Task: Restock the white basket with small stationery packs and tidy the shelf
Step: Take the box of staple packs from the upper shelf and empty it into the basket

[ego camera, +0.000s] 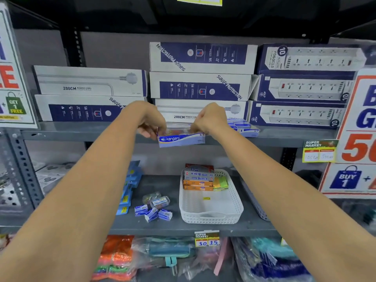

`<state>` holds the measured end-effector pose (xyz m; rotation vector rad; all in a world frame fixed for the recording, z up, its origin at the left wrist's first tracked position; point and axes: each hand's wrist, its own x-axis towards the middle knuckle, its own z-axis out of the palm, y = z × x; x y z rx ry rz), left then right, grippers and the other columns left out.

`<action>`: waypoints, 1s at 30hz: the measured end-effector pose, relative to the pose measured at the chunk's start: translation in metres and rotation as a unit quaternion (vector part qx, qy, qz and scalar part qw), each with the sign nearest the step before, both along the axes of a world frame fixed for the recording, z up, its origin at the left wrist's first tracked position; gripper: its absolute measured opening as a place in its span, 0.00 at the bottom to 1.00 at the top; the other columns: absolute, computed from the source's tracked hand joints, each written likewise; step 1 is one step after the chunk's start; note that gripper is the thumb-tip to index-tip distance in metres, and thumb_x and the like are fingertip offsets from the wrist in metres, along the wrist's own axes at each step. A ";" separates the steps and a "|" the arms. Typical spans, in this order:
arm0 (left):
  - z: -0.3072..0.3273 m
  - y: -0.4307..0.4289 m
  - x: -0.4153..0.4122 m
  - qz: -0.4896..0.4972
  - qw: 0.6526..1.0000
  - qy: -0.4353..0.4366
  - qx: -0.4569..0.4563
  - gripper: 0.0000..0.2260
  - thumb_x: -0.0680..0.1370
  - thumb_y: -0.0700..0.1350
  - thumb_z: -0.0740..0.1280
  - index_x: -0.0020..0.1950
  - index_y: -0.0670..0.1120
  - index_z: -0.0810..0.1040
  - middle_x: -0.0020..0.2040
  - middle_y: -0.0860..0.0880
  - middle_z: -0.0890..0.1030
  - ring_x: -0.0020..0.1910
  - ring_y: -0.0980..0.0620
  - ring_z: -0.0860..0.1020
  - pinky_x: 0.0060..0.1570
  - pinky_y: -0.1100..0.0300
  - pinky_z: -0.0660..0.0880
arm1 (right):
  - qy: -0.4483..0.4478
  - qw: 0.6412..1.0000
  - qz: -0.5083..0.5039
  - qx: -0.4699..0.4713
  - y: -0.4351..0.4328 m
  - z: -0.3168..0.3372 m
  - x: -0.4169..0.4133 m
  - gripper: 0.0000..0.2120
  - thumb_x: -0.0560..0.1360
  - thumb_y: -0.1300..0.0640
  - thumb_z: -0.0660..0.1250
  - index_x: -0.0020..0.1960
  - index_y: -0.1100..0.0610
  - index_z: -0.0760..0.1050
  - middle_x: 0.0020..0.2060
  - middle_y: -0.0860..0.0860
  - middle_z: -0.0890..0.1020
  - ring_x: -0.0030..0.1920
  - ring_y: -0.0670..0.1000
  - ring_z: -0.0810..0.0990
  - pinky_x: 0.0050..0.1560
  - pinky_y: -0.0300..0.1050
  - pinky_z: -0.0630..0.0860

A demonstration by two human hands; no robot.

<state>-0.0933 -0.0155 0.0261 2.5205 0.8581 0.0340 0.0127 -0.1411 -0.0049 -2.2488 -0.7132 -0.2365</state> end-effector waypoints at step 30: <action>-0.123 -0.015 0.018 -0.040 0.998 -0.003 -0.057 0.07 0.72 0.34 0.65 0.34 0.39 0.76 0.26 0.43 0.81 0.22 0.52 0.79 0.25 0.63 0.76 | 0.102 0.991 -0.059 -0.063 -0.021 -0.115 0.018 0.11 0.65 0.58 0.74 0.46 0.61 0.82 0.45 0.59 0.84 0.49 0.58 0.83 0.46 0.44 0.78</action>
